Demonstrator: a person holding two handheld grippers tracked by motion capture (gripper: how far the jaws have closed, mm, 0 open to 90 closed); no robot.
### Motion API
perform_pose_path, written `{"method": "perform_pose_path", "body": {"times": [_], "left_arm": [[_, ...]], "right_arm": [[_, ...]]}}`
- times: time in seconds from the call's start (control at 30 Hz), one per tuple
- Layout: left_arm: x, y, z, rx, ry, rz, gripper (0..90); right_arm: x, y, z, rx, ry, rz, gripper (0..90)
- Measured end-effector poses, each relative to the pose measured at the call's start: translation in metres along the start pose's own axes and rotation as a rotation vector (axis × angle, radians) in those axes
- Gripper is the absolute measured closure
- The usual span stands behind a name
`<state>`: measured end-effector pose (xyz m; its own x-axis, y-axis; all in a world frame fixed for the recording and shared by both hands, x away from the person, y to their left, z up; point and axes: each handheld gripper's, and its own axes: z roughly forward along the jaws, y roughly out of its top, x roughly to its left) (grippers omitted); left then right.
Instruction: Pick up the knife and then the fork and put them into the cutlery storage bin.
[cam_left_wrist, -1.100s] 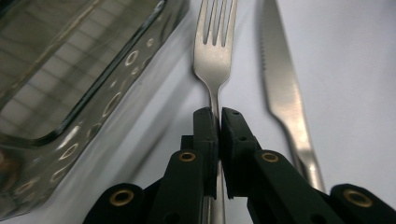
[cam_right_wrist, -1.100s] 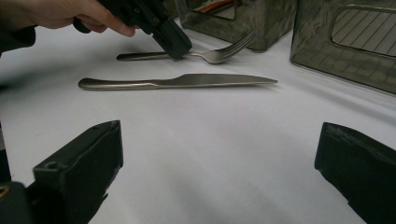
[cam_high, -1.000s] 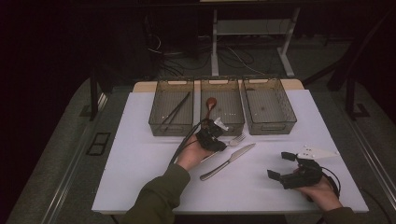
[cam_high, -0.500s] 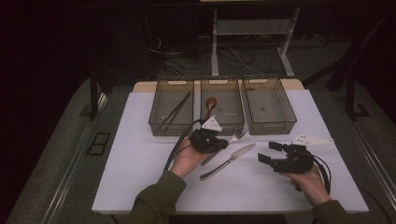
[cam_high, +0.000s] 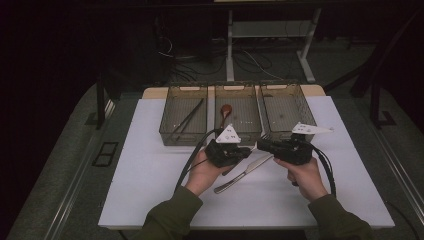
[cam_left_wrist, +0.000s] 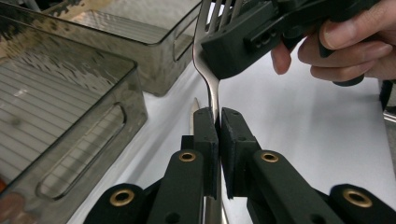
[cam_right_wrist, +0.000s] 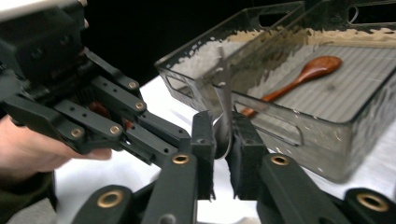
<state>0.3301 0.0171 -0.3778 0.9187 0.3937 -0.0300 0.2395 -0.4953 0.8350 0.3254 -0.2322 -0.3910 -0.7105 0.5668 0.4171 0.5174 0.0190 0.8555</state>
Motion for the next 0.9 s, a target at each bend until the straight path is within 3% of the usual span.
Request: {"method": "perform_pose_path", "body": {"times": [0.07,0.17,0.23,0.4,0.73,0.9], "left_arm": [[0.001,0.000,0.001,-0.005,-0.006,-0.014,84.8],[0.004,0.000,-0.002,-0.026,-0.019,-0.041,82.5],[0.004,-0.001,-0.006,-0.029,-0.003,-0.045,73.4],[0.006,-0.011,-0.018,-0.039,0.001,-0.058,65.7],[0.010,-0.051,-0.048,-0.103,0.024,-0.108,51.8],[0.012,-0.066,-0.062,-0.112,0.029,-0.125,46.9]], "right_arm": [[0.001,0.003,0.000,-0.015,0.022,0.004,85.1],[0.005,0.007,0.000,-0.015,0.006,-0.011,85.5],[0.005,0.010,-0.001,-0.018,-0.011,-0.026,85.5],[-0.002,0.019,-0.011,-0.030,-0.038,-0.038,85.5],[-0.032,0.047,-0.047,-0.086,-0.136,-0.019,85.5],[-0.048,0.063,-0.065,-0.107,-0.186,-0.009,85.5]]}}
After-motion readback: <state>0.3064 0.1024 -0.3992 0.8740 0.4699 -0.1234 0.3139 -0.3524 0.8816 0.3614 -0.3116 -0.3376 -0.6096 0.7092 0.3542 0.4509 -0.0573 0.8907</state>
